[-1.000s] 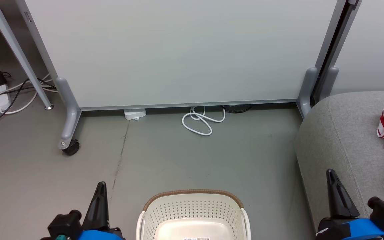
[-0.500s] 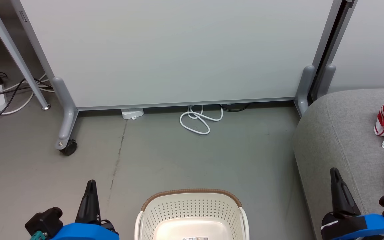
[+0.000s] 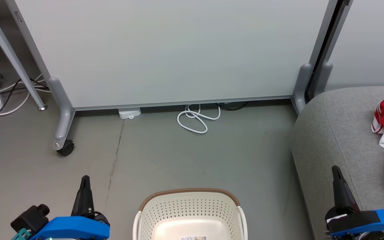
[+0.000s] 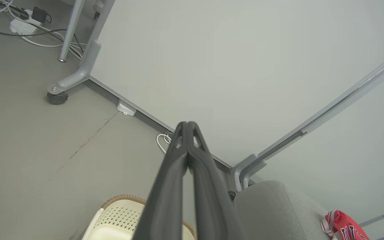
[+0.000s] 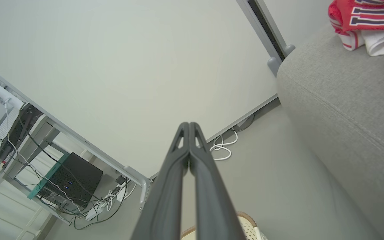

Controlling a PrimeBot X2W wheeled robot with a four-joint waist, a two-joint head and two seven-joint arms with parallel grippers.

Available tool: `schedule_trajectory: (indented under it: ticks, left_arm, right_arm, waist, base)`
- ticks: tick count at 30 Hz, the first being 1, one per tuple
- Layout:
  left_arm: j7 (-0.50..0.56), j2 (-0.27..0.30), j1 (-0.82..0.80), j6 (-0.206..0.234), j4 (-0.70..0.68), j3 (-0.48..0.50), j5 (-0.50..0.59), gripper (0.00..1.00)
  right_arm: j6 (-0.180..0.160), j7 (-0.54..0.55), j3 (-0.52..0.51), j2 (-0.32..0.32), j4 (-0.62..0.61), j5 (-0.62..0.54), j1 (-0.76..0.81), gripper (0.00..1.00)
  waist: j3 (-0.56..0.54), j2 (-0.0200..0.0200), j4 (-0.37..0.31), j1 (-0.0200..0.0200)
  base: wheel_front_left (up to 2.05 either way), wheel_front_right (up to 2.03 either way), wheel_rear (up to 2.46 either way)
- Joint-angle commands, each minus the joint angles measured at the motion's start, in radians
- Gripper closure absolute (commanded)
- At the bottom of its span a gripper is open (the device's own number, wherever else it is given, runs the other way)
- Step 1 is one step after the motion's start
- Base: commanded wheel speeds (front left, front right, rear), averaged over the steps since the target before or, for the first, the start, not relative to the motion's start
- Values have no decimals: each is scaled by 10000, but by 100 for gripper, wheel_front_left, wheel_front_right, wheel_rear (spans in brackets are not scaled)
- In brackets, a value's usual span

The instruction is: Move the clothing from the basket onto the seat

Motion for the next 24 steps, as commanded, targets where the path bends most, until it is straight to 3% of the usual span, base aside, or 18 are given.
schedule_trajectory:
  ticks: [1,24]
  left_arm:
    - [76,18,-327,-86,-137,91,-399,100]
    - [764,-11,-613,-258,-122,519,-3136,100]
  right_arm:
    - [4,105,-36,-39,-88,424,-334,100]
    - [5,800,-116,-50,53,3164,-578,100]
  waist:
    - [6,-1,-13,-1]
    - [72,-1,-174,-1]
  base:
    - [0,0,0]
    - [0,0,0]
